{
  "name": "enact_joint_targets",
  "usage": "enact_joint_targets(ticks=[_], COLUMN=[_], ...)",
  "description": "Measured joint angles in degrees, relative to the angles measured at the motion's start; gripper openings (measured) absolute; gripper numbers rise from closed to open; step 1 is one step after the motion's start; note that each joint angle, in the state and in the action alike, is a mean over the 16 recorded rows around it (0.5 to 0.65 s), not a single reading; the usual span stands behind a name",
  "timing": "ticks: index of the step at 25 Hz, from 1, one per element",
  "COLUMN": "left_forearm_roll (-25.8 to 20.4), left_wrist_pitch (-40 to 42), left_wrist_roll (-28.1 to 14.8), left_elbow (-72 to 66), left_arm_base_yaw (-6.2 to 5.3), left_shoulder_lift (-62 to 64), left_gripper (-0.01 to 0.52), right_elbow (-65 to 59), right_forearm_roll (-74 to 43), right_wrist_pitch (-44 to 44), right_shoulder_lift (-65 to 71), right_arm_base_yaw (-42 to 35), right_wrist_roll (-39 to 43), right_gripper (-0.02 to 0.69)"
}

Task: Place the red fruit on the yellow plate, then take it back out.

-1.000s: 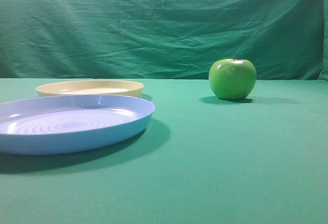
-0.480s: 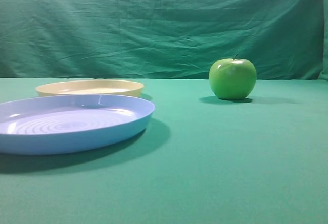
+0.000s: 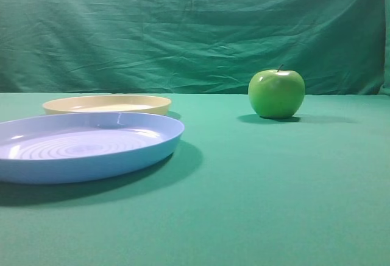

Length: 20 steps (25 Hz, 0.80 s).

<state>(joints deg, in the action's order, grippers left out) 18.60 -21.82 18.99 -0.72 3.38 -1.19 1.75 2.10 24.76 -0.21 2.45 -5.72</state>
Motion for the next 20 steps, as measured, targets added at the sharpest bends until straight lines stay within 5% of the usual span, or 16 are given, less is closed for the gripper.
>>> enact_joint_targets(ticks=[20], left_forearm_roll=[0.0], left_wrist_pitch=[0.0], left_wrist_roll=[0.0], left_elbow=[0.0], left_arm_base_yaw=[0.0], left_shoulder_lift=[0.0], left_gripper=[0.0], right_elbow=[-3.0], right_forearm_roll=[0.0], right_wrist_pitch=[-2.2], right_shoulder_lift=[-0.4], right_arm_base_yaw=[0.0], right_wrist_roll=[0.2], right_gripper=[0.0])
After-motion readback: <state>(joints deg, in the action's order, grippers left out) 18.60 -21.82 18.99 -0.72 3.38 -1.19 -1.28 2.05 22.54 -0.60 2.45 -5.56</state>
